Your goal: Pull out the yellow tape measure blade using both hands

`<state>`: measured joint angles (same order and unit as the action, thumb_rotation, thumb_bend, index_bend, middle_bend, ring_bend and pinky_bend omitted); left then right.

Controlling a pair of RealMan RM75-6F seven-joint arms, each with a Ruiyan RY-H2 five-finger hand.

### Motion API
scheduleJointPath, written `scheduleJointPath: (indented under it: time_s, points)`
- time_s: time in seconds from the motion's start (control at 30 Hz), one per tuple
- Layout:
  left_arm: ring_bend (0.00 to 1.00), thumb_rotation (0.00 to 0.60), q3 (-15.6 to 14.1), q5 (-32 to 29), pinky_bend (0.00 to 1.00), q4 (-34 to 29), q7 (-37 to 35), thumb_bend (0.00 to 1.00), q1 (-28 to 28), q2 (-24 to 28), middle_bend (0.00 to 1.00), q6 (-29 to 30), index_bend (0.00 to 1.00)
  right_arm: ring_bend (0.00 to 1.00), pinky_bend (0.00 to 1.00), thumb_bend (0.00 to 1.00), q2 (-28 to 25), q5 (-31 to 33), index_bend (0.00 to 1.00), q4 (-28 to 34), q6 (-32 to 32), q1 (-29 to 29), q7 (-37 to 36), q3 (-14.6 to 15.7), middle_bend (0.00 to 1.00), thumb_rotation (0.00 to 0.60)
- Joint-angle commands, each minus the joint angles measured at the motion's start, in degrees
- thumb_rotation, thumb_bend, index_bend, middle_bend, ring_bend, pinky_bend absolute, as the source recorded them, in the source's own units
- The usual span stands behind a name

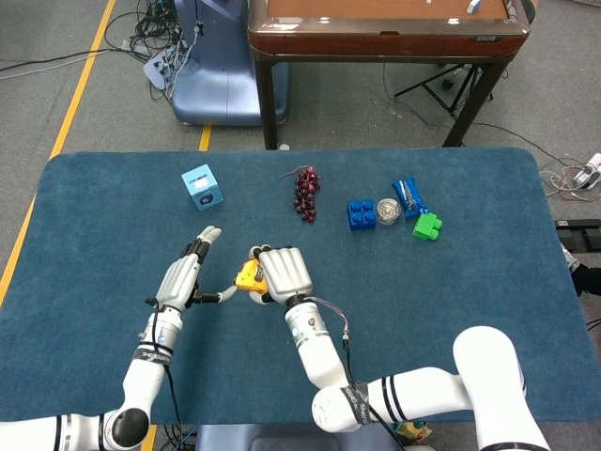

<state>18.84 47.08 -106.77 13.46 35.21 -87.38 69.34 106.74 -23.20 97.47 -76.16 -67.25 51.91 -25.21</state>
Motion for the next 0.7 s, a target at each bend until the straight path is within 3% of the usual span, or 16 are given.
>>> scheduleJointPath:
  time_s: [0.03, 0.7]
  points:
    - [0.00, 0.600, 0.1, -0.3, 0.00, 0.1, 0.0, 0.19, 0.0, 0.1, 0.00, 0.1, 0.00, 0.44, 0.37, 0.58, -0.1, 0.0, 0.56, 0.0, 0.1, 0.1, 0.0, 0.1, 0.56, 0.600]
    - [0.00, 0.600, 0.5, -2.1, 0.00, 0.2, -0.1, 0.19, -1.0, 2.6, 0.00, 1.4, 0.00, 0.45, 0.37, 0.58, -0.8, 0.3, 0.56, 0.8, 0.2, 0.8, 0.2, 0.4, 0.56, 0.600]
